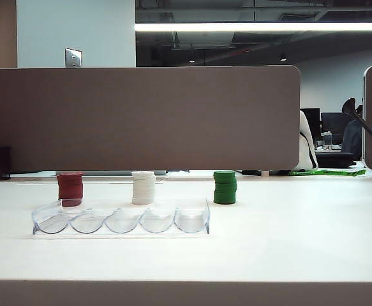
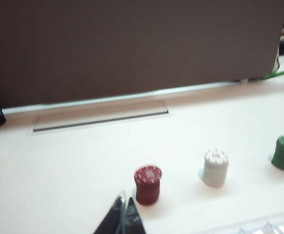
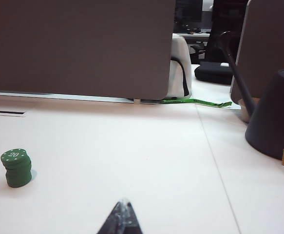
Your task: Pick up the chip in the box and place it on the pile of chips with the same color.
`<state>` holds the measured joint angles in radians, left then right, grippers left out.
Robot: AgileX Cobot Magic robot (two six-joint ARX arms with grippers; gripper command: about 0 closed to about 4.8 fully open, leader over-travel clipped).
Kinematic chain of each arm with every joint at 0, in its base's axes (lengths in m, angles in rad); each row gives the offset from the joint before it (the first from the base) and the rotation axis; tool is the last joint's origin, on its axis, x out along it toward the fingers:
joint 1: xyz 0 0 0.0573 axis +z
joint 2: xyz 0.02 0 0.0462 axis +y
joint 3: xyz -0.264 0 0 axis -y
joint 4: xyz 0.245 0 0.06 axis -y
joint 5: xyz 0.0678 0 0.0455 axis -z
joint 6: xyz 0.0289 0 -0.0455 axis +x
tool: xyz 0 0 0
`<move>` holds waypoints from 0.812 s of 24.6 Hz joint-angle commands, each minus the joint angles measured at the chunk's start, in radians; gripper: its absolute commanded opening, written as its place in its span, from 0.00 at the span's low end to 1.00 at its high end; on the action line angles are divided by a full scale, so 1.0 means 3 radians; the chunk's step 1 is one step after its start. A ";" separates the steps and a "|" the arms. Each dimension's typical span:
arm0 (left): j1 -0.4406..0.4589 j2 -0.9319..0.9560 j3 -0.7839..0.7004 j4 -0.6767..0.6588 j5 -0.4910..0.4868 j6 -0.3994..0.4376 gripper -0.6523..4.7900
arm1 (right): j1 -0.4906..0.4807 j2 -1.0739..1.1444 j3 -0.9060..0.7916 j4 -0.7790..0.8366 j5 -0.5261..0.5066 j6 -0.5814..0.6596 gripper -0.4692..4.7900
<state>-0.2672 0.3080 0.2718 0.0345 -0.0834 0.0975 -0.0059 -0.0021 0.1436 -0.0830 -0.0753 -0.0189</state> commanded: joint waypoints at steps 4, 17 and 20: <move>-0.0137 0.0001 -0.0179 0.0277 -0.0240 0.0177 0.11 | -0.0003 0.0000 -0.0080 0.0306 -0.0005 0.0064 0.08; -0.0128 0.0003 -0.0587 0.0484 -0.0112 0.0155 0.11 | -0.0001 0.0000 -0.0080 0.0319 -0.0205 0.0065 0.08; -0.0128 0.0003 -0.0608 0.0533 0.0085 0.0174 0.11 | -0.0001 0.0000 -0.0080 0.0319 -0.0206 0.0075 0.08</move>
<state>-0.3069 0.3084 0.0883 0.1684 -0.0910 0.1440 -0.0063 -0.0021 0.1173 -0.0063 -0.1329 -0.0040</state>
